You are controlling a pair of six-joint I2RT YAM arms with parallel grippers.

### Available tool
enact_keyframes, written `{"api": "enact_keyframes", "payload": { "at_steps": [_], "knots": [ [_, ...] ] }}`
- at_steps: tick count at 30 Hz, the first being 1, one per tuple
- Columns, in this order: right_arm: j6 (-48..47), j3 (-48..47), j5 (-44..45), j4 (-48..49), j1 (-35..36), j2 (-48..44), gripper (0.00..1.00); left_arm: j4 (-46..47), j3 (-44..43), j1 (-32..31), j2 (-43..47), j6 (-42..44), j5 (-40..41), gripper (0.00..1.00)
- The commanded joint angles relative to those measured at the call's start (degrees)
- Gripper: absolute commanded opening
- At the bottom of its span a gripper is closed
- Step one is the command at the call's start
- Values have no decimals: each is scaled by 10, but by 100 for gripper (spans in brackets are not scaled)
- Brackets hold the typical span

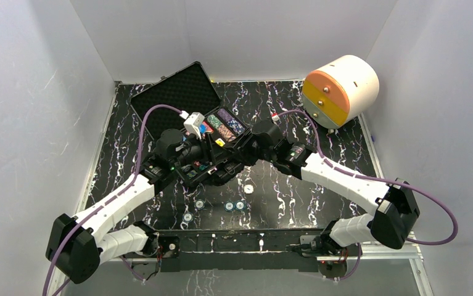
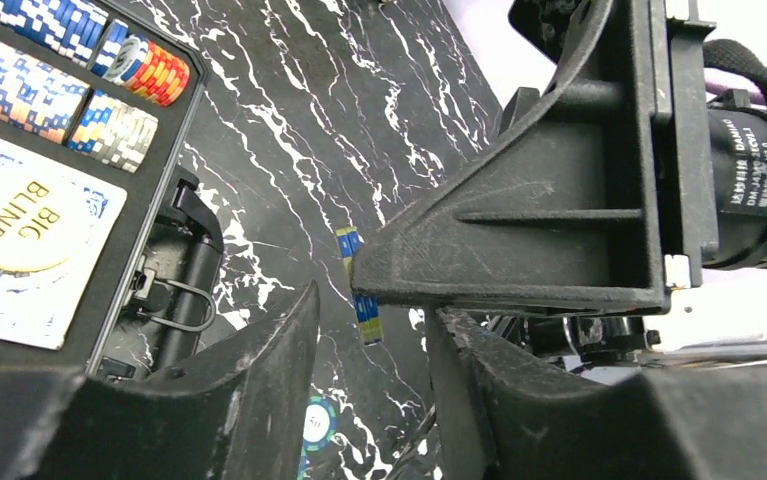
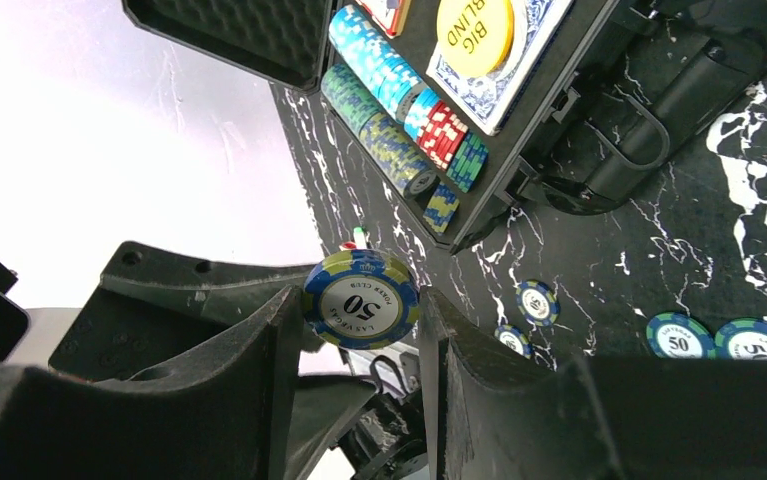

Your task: Pack up texas hold em set

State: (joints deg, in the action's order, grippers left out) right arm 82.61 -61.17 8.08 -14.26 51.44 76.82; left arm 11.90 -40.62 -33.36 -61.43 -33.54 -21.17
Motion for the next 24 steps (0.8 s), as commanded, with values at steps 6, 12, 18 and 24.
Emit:
{"api": "enact_keyframes", "payload": {
  "at_steps": [6, 12, 18, 24],
  "knots": [
    [20, 0, -30, 43, -2, -9, 41, 2, -29, -2, -2, 18, 34, 2],
    [-59, -6, -51, 53, -22, -16, 80, -150, -105, -2, -22, 155, 79, 0],
    [-141, 7, -46, 8, -82, -61, 86, -445, -229, -1, -78, 208, 176, 0],
    [-149, 56, -59, -25, -122, -91, 84, -636, -268, -2, -147, 183, 208, 0]
  ]
}}
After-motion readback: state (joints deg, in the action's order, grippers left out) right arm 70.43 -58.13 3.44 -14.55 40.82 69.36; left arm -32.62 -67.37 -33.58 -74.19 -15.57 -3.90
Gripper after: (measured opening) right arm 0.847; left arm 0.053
